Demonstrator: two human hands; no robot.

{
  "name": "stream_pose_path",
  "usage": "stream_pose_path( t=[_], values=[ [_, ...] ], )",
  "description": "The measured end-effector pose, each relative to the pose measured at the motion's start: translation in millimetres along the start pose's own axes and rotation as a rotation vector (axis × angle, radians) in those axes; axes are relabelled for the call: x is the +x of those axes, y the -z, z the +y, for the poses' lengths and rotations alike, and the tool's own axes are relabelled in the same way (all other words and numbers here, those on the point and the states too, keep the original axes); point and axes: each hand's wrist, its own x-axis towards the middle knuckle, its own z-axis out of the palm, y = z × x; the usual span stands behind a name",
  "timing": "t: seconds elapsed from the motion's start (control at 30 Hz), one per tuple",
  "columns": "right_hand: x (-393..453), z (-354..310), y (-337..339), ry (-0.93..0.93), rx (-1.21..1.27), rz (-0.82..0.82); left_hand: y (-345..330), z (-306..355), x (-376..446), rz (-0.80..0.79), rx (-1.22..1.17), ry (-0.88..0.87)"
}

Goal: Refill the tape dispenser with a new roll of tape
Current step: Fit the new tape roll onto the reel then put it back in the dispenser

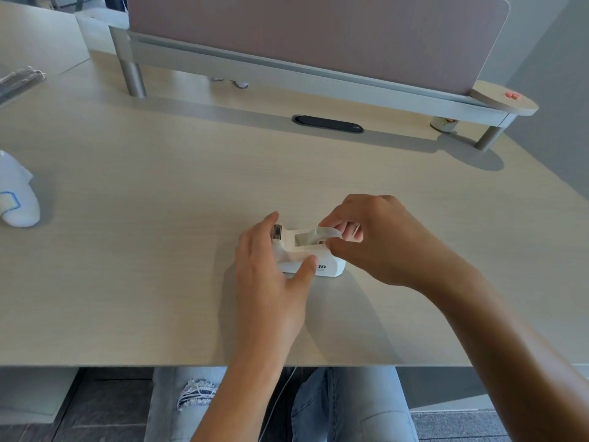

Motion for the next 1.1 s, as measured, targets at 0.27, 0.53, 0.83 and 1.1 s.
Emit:
stream_pose_path(
  t=[0.27,0.53,0.83,1.1],
  values=[
    [1,-4,7,-0.005,-0.064,-0.008,0,-1,0,0.014,0.003,-0.007],
    [13,-8,11,-0.033,-0.098,-0.067,1,0,1,0.009,-0.01,0.026],
    [14,-9,7,0.006,-0.077,-0.058,3,3,1,0.007,-0.028,0.026],
    [-3,4,-16,0.061,0.076,0.191,4,8,-2,0.149,0.179,-0.223]
  ],
)
